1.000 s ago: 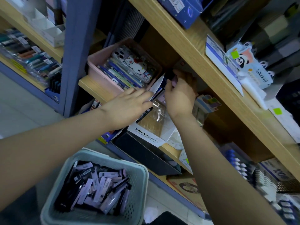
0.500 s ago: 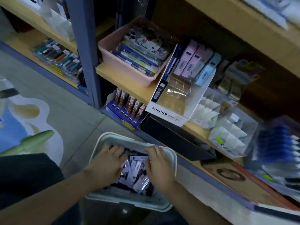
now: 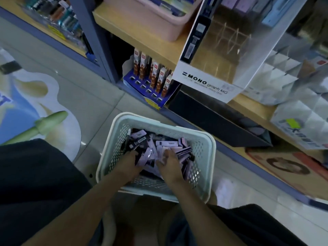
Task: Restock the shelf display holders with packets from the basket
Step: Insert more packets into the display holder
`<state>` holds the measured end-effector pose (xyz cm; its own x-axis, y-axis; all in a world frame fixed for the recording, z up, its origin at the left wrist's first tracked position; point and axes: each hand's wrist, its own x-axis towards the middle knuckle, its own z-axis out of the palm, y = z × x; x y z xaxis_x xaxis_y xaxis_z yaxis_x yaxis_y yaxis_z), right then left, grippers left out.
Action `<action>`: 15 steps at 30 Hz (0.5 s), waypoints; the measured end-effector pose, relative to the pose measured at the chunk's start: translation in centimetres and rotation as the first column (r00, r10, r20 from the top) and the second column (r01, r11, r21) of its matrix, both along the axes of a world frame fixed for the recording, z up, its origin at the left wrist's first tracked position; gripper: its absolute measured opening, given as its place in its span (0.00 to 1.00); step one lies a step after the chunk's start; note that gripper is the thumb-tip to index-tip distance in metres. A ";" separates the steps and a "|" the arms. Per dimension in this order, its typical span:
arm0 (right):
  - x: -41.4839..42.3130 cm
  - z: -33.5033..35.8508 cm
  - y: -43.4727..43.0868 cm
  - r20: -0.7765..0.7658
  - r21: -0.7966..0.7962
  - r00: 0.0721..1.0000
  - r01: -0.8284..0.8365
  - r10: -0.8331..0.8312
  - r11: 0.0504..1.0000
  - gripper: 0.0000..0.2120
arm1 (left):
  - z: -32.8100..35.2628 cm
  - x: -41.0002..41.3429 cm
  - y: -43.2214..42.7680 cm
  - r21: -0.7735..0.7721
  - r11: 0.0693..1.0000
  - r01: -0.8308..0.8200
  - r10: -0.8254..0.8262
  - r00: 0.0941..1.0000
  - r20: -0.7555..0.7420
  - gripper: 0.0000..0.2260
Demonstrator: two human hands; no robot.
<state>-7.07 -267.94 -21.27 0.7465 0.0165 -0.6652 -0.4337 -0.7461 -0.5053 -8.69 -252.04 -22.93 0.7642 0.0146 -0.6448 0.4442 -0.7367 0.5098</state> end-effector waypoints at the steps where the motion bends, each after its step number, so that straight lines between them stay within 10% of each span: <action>1: 0.1 -0.1 0.4 0.008 -0.035 1.000 -0.004 0.004 0.999 0.26 | -0.1 0.2 -0.1 0.019 1.000 0.009 -0.009 1.000 0.012 0.16; 8: 1.0 -0.8 1.6 -0.039 -0.203 0.997 -0.068 0.061 0.977 0.28 | -0.2 1.0 -1.1 0.268 0.951 0.156 -0.167 0.986 0.019 0.17; 13: 1.8 -1.1 0.4 -0.094 -0.123 0.985 -0.155 0.144 0.980 0.05 | -0.2 1.0 -0.9 0.185 0.971 0.150 -0.157 0.987 0.021 0.14; 15: 1.8 -0.9 0.0 -0.093 -0.103 0.971 -0.230 0.221 0.968 0.12 | 0.1 1.0 -1.0 0.128 0.984 0.127 -0.131 0.991 0.027 0.15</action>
<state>-5.28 -267.89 -22.15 0.6763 0.1000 -0.7298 -0.2833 -0.8792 -0.3830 -7.69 -253.03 -22.87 0.7874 -0.0064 -0.6164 0.3245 -0.8459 0.4232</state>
